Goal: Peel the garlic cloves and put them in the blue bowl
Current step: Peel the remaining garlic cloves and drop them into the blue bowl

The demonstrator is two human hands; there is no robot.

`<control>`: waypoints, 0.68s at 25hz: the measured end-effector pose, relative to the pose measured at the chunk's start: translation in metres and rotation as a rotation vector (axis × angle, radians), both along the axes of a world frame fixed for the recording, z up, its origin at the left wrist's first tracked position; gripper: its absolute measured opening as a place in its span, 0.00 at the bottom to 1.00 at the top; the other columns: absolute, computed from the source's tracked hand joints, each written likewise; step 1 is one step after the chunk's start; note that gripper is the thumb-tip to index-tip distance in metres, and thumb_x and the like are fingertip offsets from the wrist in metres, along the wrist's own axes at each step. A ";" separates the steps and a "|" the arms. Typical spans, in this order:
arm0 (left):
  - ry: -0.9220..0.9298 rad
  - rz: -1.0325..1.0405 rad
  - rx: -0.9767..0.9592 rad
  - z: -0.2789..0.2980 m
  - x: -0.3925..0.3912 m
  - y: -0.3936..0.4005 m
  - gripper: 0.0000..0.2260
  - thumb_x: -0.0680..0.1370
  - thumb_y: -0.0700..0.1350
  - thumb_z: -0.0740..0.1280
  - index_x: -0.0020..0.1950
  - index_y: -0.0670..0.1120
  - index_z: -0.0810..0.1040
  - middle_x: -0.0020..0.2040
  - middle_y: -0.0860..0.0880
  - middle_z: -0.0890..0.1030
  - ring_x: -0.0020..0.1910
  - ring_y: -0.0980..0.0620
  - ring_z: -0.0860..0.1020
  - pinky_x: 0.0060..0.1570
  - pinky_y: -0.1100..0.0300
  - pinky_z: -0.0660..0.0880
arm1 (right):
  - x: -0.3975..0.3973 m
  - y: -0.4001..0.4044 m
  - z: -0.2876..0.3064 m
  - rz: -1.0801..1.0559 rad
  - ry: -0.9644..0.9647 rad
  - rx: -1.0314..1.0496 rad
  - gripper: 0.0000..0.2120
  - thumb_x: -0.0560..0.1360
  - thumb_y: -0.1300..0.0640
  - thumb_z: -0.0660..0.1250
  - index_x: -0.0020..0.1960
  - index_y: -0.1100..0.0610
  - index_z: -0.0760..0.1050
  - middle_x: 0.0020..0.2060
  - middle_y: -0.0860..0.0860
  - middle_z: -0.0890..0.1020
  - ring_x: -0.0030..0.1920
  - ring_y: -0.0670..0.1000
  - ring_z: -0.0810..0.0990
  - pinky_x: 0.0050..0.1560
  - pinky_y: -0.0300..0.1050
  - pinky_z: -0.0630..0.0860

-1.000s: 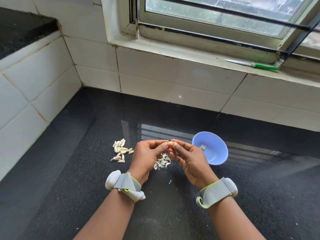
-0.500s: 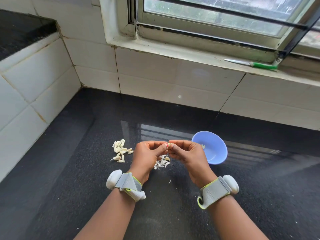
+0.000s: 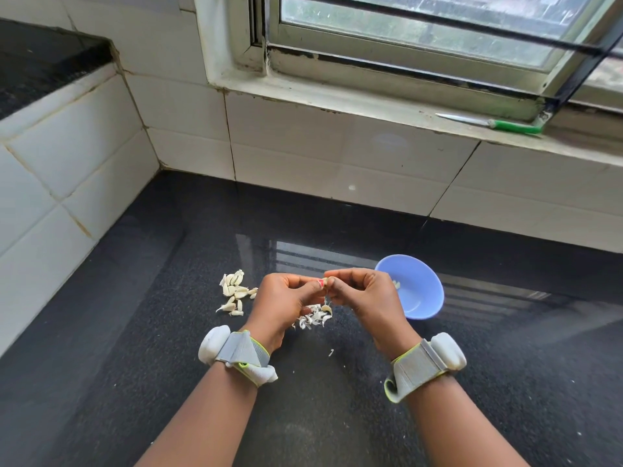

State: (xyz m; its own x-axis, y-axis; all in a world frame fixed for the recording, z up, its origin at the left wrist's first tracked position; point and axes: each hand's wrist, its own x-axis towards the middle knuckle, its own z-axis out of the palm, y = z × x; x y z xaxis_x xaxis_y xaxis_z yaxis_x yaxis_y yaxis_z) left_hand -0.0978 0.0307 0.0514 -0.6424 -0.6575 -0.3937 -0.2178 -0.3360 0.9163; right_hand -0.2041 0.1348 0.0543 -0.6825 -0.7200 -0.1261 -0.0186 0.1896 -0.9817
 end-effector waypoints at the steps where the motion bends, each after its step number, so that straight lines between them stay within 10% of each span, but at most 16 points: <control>1: 0.001 0.001 0.006 0.000 0.000 0.000 0.04 0.74 0.40 0.71 0.46 0.40 0.84 0.38 0.46 0.85 0.37 0.54 0.83 0.28 0.68 0.72 | 0.000 0.000 0.000 -0.006 -0.043 -0.011 0.05 0.74 0.62 0.72 0.48 0.56 0.84 0.38 0.53 0.86 0.38 0.47 0.83 0.40 0.38 0.79; 11: 0.026 0.002 -0.020 0.003 0.001 0.003 0.05 0.76 0.38 0.67 0.45 0.42 0.83 0.37 0.47 0.84 0.37 0.54 0.83 0.32 0.65 0.72 | 0.001 0.002 0.000 -0.048 -0.372 -0.103 0.04 0.76 0.66 0.68 0.49 0.62 0.82 0.37 0.54 0.85 0.37 0.46 0.83 0.39 0.36 0.80; 17: 0.042 -0.011 -0.434 0.004 0.002 0.003 0.05 0.71 0.42 0.74 0.47 0.47 0.85 0.39 0.52 0.85 0.39 0.60 0.82 0.39 0.69 0.76 | 0.002 0.003 0.000 -0.046 -0.414 -0.149 0.06 0.74 0.62 0.70 0.50 0.61 0.82 0.38 0.55 0.85 0.38 0.47 0.82 0.40 0.37 0.79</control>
State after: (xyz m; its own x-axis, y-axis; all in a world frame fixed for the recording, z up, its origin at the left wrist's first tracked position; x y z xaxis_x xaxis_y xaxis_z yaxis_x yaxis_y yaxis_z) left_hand -0.0962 0.0333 0.0549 -0.6601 -0.7491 -0.0560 -0.1790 0.0845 0.9802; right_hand -0.2024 0.1375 0.0547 -0.6284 -0.7208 -0.2926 0.3868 0.0368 -0.9214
